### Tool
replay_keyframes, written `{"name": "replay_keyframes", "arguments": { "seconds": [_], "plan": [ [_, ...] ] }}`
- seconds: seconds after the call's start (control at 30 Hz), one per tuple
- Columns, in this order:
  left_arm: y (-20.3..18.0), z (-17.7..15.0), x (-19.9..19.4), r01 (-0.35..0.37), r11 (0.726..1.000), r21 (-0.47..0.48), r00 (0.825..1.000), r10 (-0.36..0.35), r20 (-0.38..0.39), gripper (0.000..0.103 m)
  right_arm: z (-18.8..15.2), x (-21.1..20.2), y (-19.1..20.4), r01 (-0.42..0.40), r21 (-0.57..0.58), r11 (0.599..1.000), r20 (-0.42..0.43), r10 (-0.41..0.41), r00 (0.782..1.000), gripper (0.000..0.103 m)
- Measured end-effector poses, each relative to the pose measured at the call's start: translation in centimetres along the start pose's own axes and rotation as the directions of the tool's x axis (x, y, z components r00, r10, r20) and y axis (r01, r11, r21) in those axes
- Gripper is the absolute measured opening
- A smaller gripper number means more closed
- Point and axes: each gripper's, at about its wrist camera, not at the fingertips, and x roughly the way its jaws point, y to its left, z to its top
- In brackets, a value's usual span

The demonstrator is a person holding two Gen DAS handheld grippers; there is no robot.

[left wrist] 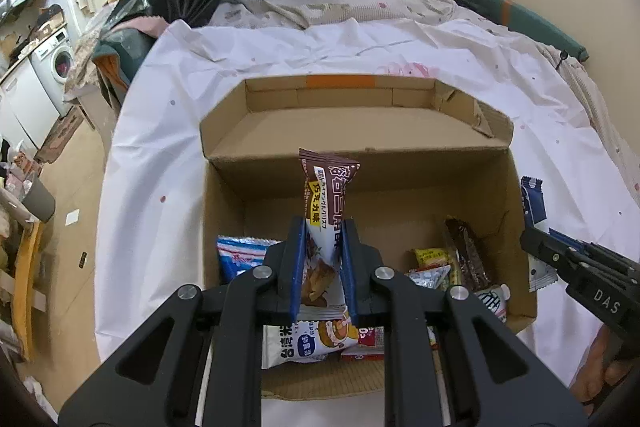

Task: Organize snacks
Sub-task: 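Carry the chocolate bar over the box with the left tool while the right tool carries the blue-white bar, then open both tools to drop the bars into the box and withdraw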

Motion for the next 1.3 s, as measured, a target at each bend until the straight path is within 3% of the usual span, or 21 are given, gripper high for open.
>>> {"name": "replay_keyframes", "arguments": {
  "seconds": [0.4, 1.1, 1.23, 1.3],
  "plan": [
    [0.6, -0.4, 1.4, 0.043, 0.999, -0.022, 0.996, -0.045, -0.073, 0.015, -0.3, 1.6, 0.2, 0.022, 0.005, 1.000, -0.056, -0.022, 0.998, 0.019],
    [0.9, -0.8, 1.9, 0.048, 0.998, -0.040, 0.995, -0.051, -0.086, 0.019, -0.6, 2.1, -0.1, -0.005, 0.038, 0.999, -0.086, 0.009, 0.996, 0.023],
    [1.0, -0.9, 1.7, 0.050, 0.998, -0.049, 0.996, -0.054, -0.078, 0.042, -0.5, 1.8, 0.1, -0.023, 0.033, 0.999, -0.075, 0.025, 0.997, 0.024],
    [1.0, -0.8, 1.4, 0.052, 0.997, -0.050, 0.997, -0.055, -0.063, 0.050, -0.4, 1.7, 0.2, -0.031, 0.034, 0.999, -0.068, 0.033, 0.997, 0.029]
  ]
}}
